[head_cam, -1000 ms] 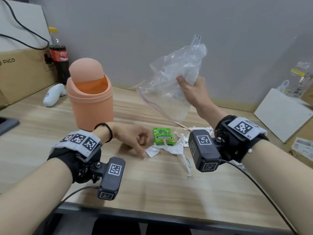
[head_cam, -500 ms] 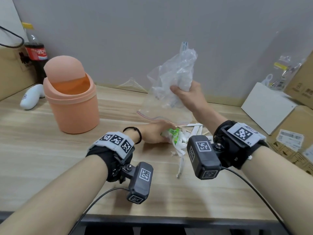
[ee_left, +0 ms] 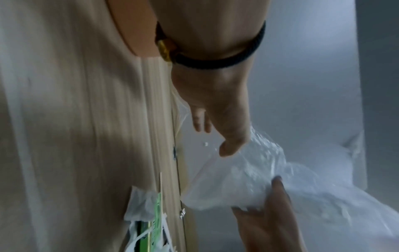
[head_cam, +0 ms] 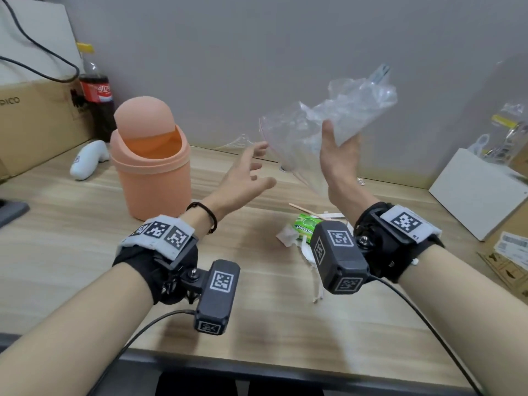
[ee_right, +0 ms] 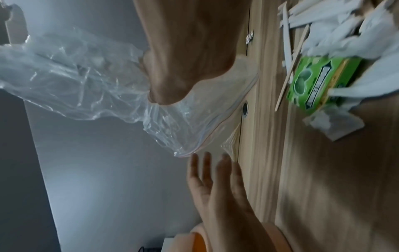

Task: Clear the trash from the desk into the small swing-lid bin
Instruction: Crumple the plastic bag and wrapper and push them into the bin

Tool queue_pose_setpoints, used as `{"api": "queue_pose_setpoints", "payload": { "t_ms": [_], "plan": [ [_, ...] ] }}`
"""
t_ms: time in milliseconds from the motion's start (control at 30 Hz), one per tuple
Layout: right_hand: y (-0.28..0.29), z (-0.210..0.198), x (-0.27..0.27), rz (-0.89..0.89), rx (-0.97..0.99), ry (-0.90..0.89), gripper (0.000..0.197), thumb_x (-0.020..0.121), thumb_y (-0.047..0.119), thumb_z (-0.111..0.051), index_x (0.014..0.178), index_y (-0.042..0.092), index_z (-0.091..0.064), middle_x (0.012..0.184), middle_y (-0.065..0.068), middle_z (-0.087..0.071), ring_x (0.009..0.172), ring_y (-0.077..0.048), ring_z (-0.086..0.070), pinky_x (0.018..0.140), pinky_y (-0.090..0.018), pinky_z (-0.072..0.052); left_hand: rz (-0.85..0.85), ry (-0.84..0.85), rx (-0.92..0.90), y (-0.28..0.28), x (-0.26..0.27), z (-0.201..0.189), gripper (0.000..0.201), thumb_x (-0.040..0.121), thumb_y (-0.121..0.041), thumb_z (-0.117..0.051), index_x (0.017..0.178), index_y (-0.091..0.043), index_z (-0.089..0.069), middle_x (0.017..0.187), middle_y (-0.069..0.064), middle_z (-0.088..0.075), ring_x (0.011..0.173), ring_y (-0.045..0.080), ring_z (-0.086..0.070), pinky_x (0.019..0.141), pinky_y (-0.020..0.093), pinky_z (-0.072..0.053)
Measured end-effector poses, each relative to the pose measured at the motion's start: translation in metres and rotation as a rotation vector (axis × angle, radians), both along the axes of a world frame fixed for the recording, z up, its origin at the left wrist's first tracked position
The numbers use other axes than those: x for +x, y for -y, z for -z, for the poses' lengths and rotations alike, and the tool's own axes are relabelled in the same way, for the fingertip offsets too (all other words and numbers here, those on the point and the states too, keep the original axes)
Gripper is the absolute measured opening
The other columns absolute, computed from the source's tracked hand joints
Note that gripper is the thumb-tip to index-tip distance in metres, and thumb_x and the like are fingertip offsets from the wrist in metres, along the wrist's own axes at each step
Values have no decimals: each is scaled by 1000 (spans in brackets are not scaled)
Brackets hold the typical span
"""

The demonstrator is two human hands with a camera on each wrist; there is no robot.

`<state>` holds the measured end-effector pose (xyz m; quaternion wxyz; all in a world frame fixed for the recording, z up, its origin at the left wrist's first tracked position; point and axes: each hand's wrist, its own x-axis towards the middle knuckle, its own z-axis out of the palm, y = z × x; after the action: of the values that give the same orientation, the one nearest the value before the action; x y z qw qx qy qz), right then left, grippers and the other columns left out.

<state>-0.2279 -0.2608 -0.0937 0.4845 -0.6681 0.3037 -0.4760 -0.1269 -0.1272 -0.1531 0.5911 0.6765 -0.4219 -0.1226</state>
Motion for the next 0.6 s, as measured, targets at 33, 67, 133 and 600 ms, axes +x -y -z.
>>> {"api": "queue_pose_setpoints", "payload": {
  "t_ms": [33, 67, 133, 600],
  "plan": [
    [-8, -2, 4, -48, -7, -4, 79, 95, 49, -53, 154, 14, -15, 156, 2, -30, 143, -13, -28, 118, -29, -22, 48, 50, -7, -3, -1, -4, 73, 85, -13, -67, 144, -35, -31, 149, -7, -34, 136, 12, -36, 106, 25, -35],
    [-16, -3, 8, -118, -2, -10, 75, 94, 47, -54, 153, 16, -19, 148, 6, -38, 137, -8, -35, 114, -26, -26, 80, 122, 10, -5, -2, -6, 80, 83, -14, -69, 148, -37, -26, 155, -8, -25, 141, 9, -27, 112, 26, -27],
    [-32, -5, 16, -356, 35, -63, 57, 94, 44, -58, 141, 22, -34, 127, 14, -51, 123, -5, -47, 109, -30, -35, 49, 294, 23, -3, -3, -12, 86, 82, -16, -72, 151, -30, -23, 158, -4, -21, 145, 6, -19, 114, 23, -19],
    [-20, 10, 5, -480, -237, -379, 40, 93, 25, -61, 132, 23, -50, 134, -5, -48, 111, -14, -51, 96, -29, -45, -156, -252, -171, -27, 17, -24, 31, 93, -13, -59, 121, -26, -57, 111, -6, -68, 105, 12, -65, 91, 30, -53]
  ]
}}
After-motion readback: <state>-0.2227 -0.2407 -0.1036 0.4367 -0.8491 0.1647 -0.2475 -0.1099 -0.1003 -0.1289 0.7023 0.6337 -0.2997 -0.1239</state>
